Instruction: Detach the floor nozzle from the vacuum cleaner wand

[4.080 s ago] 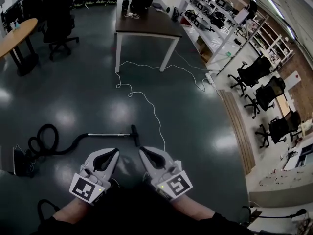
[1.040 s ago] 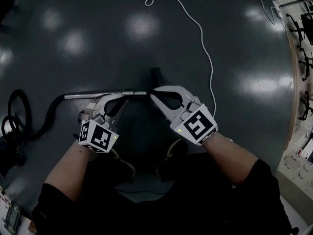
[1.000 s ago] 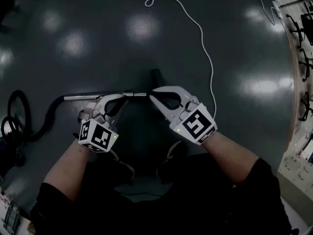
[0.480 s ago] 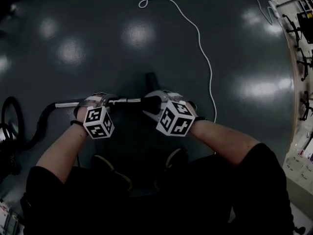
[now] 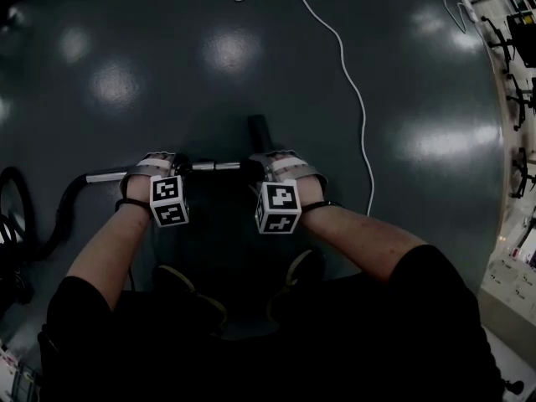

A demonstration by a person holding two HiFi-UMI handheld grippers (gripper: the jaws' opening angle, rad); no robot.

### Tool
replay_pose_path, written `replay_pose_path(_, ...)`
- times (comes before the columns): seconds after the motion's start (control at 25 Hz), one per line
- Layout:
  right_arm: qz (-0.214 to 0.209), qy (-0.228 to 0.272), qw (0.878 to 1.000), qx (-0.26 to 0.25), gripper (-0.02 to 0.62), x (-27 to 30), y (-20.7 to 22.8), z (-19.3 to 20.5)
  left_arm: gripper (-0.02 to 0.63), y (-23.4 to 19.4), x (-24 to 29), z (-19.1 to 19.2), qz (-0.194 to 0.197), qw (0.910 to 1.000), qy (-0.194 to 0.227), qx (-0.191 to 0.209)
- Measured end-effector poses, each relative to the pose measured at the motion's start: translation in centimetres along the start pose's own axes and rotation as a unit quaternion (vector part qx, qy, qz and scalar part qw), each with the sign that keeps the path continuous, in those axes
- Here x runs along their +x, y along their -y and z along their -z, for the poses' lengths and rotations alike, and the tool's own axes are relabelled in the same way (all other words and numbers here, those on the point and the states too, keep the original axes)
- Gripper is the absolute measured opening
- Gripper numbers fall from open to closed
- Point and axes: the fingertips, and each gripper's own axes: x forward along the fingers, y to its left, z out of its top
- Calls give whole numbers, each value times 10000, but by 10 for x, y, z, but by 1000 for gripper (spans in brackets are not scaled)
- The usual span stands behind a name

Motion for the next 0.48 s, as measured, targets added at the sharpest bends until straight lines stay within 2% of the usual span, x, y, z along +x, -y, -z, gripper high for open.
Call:
replay_pose_path(0.2,129,-554,9982,-184,221,24,-1,17,226,6,17,10,100,9995,-264,101)
replay_pose_path(0.28,192,-697,9970,-268,221,31,1,20,188,4,18,9,99,9996,-248,6)
replay_pose_path(0.48,412,-1009,9926,-538,209,43,4,22,173,4,16,8,163,9992,-235,-295)
